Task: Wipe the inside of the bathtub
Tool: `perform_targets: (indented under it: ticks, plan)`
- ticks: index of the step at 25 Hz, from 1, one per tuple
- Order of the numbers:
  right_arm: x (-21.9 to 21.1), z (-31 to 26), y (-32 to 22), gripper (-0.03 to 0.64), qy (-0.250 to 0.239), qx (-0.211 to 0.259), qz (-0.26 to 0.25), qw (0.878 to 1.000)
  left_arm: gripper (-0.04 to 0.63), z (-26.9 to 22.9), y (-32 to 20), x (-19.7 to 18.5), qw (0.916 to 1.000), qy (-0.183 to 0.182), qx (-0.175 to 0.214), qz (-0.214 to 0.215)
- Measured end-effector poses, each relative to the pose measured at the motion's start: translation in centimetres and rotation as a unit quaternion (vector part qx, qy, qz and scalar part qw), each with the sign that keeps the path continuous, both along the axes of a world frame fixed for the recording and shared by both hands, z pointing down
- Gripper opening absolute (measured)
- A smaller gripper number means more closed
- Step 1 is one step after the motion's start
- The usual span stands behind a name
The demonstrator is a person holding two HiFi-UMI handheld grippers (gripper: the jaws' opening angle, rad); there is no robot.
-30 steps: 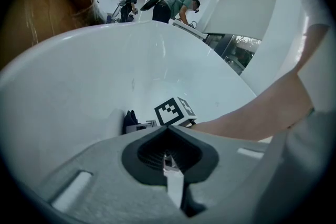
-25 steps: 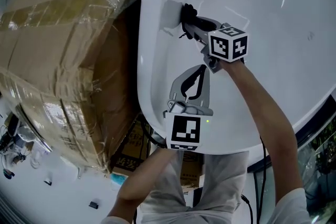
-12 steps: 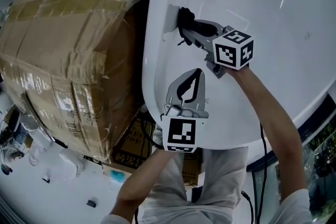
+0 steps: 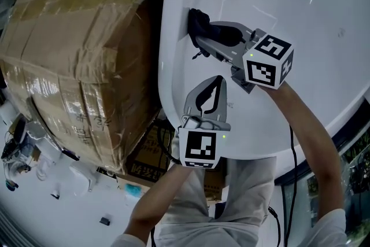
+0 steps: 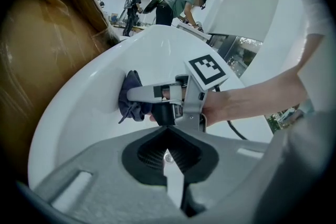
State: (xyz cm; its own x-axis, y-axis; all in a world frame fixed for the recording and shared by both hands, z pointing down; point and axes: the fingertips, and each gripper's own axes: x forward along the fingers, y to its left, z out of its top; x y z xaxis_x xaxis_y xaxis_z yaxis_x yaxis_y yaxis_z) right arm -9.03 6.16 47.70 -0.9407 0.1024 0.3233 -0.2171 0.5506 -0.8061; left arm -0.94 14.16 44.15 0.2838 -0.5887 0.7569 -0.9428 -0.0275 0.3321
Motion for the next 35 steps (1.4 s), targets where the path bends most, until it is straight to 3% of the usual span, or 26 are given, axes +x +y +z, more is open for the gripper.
perform_targets:
  ticks: [10,17,25,35]
  plan:
    - [-0.4,-4.2,0.5,0.114,-0.028,0.016,-0.002,0.999,-0.002,-0.8,1.0,-0.7,1.0000,-0.004,-0.003,0.000]
    - [1.4,-5.3,0.5,0.114,-0.067,-0.004,0.013,0.998,-0.002,-1.6,1.0,-0.3,0.9999,0.001,0.004,0.009]
    - [6.1,-0.1,-1.3,0.115,-0.009,0.009,0.067,0.998,-0.002,-0.7,1.2,-0.4,0.9998,0.003,0.005,0.019]
    - [7.6,9.2,0.0,0.115,0.044,-0.026,0.088,0.995,-0.002,1.1,1.6,0.8,0.9996,0.014,-0.003,0.023]
